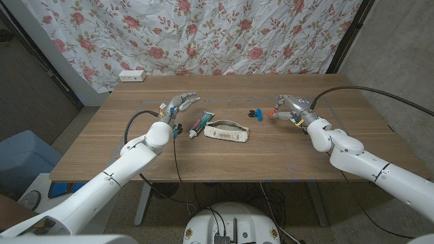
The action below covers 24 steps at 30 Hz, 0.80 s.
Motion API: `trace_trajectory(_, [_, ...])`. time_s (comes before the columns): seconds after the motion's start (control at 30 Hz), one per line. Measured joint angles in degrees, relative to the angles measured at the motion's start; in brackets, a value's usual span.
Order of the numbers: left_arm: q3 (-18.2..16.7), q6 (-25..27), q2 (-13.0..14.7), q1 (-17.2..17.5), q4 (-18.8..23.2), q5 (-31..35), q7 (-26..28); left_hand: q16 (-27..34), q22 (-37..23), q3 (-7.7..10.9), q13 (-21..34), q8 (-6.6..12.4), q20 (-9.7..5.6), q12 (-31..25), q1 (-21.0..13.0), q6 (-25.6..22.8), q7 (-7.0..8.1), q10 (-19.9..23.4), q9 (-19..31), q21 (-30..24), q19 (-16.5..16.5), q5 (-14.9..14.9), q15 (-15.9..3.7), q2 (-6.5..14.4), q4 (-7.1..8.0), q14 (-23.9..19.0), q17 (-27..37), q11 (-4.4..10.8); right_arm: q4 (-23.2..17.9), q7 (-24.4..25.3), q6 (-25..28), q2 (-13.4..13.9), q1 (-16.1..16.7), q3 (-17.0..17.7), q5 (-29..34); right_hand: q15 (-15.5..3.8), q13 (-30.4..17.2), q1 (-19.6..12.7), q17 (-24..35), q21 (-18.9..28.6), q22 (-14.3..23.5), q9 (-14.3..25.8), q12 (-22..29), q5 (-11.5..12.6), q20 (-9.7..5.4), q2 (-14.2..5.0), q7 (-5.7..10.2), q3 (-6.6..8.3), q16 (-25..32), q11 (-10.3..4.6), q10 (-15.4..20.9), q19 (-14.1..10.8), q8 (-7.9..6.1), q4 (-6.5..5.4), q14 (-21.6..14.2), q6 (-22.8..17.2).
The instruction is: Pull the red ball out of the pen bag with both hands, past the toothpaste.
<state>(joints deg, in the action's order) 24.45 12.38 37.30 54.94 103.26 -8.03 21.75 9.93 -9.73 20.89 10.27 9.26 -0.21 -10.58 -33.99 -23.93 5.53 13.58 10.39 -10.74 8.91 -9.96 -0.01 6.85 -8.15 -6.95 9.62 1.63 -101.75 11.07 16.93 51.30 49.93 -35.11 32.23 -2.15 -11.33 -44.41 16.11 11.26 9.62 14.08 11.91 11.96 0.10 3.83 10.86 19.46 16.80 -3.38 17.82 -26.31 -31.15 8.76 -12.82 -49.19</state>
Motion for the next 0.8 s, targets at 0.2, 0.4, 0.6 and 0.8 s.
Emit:
trace_trajectory(0.2, [-0.6, -1.5, -0.5, 0.5, -0.7, -1.8, 1.6, 0.0, 0.0, 0.0, 0.0, 0.0, 0.21, 0.0, 0.5, 0.5, 0.11, -0.5, -0.3, 0.0, -0.2, 0.0, 0.0, 0.2, 0.0, 0.0, 0.0, 0.48, 0.8, 0.1, 0.6, -0.5, 0.0, -0.7, 0.3, -0.23, 0.0, 0.0, 0.3, 0.0, 0.0, 0.0, 0.0, 0.0, 0.21, 0.0, 0.3, 0.0, 0.4, 0.0, 0.0, -0.2, 0.0, 0.0, -0.2, 0.3])
trace_trajectory(0.4, [-1.3, -3.2, -1.3, 0.9, -2.0, -3.7, 2.8, 0.0, 0.0, 0.0, 0.0, 0.0, 0.21, 0.0, 1.1, 1.0, 0.21, -0.6, -0.3, 0.0, -0.2, 0.0, 0.31, 0.4, 0.0, 0.3, 0.1, 0.62, 1.9, 0.2, 1.1, -0.9, -0.3, -1.3, 0.5, -0.31, -0.3, 0.0, 0.3, 0.0, 0.0, 0.0, 0.0, 0.0, 0.1, 0.0, 0.2, 0.0, 0.4, 0.0, 0.0, -0.7, 0.0, 0.0, -0.3, 0.8])
trace_trajectory(0.6, [-1.5, -4.4, -1.9, 1.0, -3.0, -5.1, 3.4, 0.0, 0.0, 0.0, 0.0, 0.0, 0.2, 0.0, 1.6, 1.0, 0.21, -0.6, -0.3, 0.0, -0.2, 0.0, 0.31, 0.4, 0.0, 0.3, 0.1, 0.62, 2.7, 0.3, 1.3, -1.2, -0.7, -1.9, 0.4, 0.0, -0.3, 0.0, 0.3, 0.0, 0.0, 0.0, 0.0, 0.0, 0.1, 0.0, 0.5, 0.0, 0.4, 0.0, 0.0, -0.7, 0.22, 0.0, -0.6, 1.5])
trace_trajectory(0.8, [-1.7, -5.1, -2.6, 1.0, -4.1, -6.1, 3.8, 0.0, 0.0, 0.0, 0.0, 0.28, 0.2, 0.0, 1.6, 1.0, 0.21, -0.6, -0.3, 0.0, -0.2, 0.0, 0.31, 0.4, 0.0, 0.3, 0.1, 0.62, 3.2, -0.2, 1.9, -1.4, -1.2, -2.5, 0.1, 0.0, -0.3, 0.0, 0.5, 0.0, 0.0, 0.0, 0.0, 0.0, 0.1, 0.0, 0.71, -0.15, 0.4, 0.0, 0.0, -0.7, 0.88, -0.15, -0.6, 3.4])
